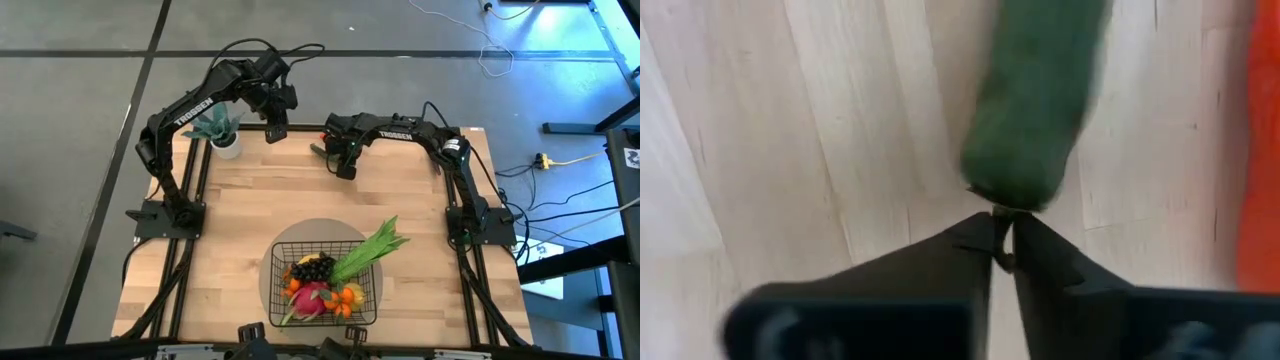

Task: Build produce basket
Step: Put the green chili pepper into the black mesh basket

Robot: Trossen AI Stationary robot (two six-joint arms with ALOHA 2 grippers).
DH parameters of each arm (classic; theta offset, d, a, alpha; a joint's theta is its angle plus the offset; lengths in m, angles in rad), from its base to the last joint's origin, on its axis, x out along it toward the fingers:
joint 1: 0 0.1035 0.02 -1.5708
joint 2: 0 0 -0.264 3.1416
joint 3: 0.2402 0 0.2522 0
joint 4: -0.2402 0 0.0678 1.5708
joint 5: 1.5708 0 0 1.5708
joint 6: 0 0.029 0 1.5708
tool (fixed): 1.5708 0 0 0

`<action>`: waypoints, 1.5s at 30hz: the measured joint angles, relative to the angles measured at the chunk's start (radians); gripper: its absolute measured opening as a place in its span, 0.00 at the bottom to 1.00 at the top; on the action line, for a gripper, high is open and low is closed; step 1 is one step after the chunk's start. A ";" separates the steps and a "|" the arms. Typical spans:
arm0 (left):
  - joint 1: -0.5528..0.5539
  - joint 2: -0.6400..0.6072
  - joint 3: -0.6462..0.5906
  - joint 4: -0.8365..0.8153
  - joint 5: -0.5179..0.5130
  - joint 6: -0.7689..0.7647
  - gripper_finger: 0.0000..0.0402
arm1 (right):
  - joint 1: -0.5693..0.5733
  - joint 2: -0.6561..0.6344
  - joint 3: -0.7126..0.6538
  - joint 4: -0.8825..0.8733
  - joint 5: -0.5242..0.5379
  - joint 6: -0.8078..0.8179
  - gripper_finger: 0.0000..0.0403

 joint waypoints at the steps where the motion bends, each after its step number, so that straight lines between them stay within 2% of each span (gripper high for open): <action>1: 0.000 0.000 0.000 0.000 0.000 0.000 0.21 | 0.000 0.000 0.000 0.000 0.000 -0.001 0.04; 12: -0.001 0.000 0.000 -0.004 0.000 0.004 0.21 | 0.002 -0.017 0.000 -0.093 -0.008 -0.043 0.00; 26: -0.001 0.000 -0.001 -0.003 0.000 0.002 0.21 | 0.056 -0.197 0.019 -0.211 -0.008 -0.042 0.00; 34: -0.010 0.000 -0.001 -0.006 0.006 -0.026 0.21 | 0.156 -0.318 0.026 -0.294 -0.008 0.004 0.00; 37: -0.030 -0.007 -0.001 -0.018 0.052 -0.020 0.21 | 0.211 -0.364 0.026 -0.305 -0.008 0.056 0.00; 43: -0.099 -0.079 -0.001 -0.047 0.073 0.007 0.21 | 0.330 -0.425 0.026 -0.319 -0.011 0.196 0.00; 45: -0.132 -0.111 -0.001 -0.051 0.073 0.006 0.21 | 0.369 -0.438 0.027 -0.319 -0.048 0.229 0.00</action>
